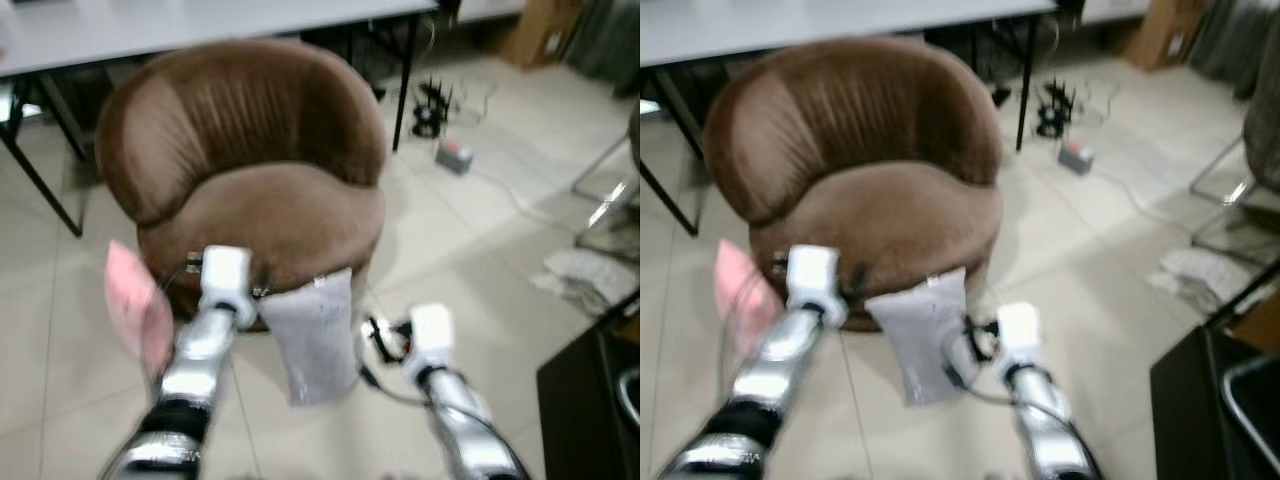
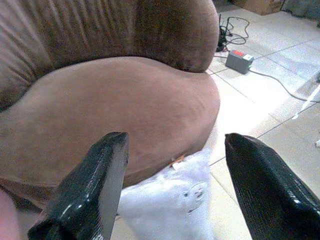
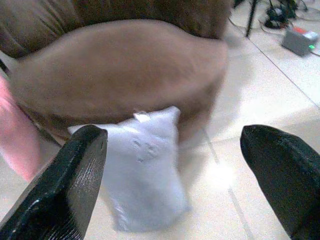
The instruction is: Move the pillow to the sofa from floor
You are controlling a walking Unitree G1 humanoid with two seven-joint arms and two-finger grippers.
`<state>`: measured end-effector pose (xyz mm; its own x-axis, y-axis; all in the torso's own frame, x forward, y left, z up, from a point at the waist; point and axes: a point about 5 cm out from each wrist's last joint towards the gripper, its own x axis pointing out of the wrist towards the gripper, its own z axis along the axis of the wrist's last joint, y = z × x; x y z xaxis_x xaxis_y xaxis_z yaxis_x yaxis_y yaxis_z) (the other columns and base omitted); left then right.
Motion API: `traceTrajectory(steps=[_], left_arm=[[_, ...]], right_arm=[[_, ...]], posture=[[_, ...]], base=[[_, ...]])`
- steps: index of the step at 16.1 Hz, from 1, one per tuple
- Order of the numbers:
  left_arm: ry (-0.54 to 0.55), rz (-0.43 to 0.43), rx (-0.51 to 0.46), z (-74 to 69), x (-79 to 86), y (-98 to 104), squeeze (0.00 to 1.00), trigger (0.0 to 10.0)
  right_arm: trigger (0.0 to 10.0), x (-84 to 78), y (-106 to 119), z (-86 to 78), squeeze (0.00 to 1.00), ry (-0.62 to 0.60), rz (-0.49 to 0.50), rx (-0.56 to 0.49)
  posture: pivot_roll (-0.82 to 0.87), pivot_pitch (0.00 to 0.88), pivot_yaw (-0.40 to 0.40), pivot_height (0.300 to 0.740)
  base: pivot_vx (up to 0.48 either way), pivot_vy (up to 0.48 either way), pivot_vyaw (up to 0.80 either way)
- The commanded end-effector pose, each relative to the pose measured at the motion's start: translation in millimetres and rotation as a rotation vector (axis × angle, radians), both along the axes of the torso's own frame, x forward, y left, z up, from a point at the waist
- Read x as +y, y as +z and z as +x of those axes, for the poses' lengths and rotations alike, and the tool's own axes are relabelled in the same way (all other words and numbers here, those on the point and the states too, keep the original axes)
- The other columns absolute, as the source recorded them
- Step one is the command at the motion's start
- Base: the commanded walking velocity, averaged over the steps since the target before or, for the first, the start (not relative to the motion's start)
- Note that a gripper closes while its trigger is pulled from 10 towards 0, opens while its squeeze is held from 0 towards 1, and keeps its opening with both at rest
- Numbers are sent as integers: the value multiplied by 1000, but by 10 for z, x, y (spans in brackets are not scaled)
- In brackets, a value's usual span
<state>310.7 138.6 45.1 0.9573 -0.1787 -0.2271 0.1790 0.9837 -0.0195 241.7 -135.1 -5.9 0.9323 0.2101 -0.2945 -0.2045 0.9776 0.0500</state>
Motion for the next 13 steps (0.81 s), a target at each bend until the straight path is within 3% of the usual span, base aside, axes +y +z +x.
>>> traceTrajectory(steps=[1, 6, 9, 13], left_arm=[[47, 36, 0, 9, 186, 17, 0, 10000], [49, 51, 8, -7, 191, -3, 0, 10000], [31, 72, 5, -14, 184, -6, 0, 10000], [-1, 93, -26, -29, 102, 20, 0, 10000]], right_arm=[[10000, 99, 92, 74, 0, 22, 14, -37], [10000, 104, 73, 50, 0, 32, 12, -26], [10000, 115, 55, 49, 0, 43, 8, -12], [10000, 129, 64, 55, 0, 62, 8, -20]], posture=[[-122, 89, 20, 740], [-123, 88, 21, 740], [-117, 85, 22, 740], [-110, 81, 19, 740]], base=[[480, 0, 0], [468, 0, 0], [346, -326, 0], [0, 0, 589]])
